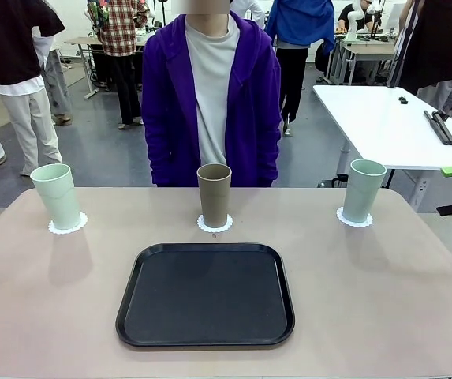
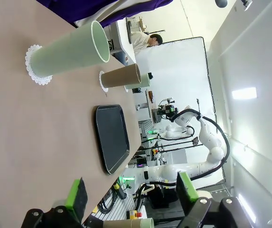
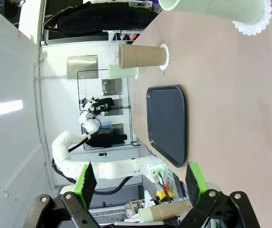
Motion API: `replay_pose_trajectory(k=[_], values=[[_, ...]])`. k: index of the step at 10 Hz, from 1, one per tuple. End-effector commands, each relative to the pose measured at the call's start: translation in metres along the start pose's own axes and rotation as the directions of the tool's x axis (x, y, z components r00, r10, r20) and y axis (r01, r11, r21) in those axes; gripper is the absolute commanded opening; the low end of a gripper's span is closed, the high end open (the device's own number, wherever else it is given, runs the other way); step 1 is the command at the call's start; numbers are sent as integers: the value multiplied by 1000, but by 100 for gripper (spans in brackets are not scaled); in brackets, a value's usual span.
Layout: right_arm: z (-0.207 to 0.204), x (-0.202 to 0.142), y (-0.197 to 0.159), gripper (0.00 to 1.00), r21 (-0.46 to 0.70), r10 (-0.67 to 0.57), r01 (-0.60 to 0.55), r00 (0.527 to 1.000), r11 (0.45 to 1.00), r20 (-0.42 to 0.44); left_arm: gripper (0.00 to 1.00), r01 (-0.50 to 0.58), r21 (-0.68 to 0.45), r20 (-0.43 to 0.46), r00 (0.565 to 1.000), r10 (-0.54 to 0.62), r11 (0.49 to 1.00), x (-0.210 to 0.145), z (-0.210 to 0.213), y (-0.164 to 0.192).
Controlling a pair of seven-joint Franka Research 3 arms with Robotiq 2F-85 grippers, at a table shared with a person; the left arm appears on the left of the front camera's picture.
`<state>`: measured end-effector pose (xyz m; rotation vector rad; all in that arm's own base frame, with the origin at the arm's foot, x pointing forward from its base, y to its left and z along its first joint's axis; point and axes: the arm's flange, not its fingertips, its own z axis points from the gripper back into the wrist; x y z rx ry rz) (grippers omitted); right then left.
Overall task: Place coasters on the table and set cups on them.
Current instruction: Take one Reusable plastic cup from the Flat Tray and place it on a coaster set by the human.
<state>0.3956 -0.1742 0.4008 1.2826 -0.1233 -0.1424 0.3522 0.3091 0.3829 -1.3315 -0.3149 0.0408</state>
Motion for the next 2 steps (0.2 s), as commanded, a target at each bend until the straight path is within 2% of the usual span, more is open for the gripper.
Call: replay_pose_trajectory(k=[1,2], values=[[-1,-1,1,100,0,-4,4,1000,1000,5,100,0,-11,8,1000,0,1000,-1,1,-2],[-1,-1,1,100,0,-4,4,1000,1000,5,100,0,-11,8,1000,0,1000,-1,1,-2]])
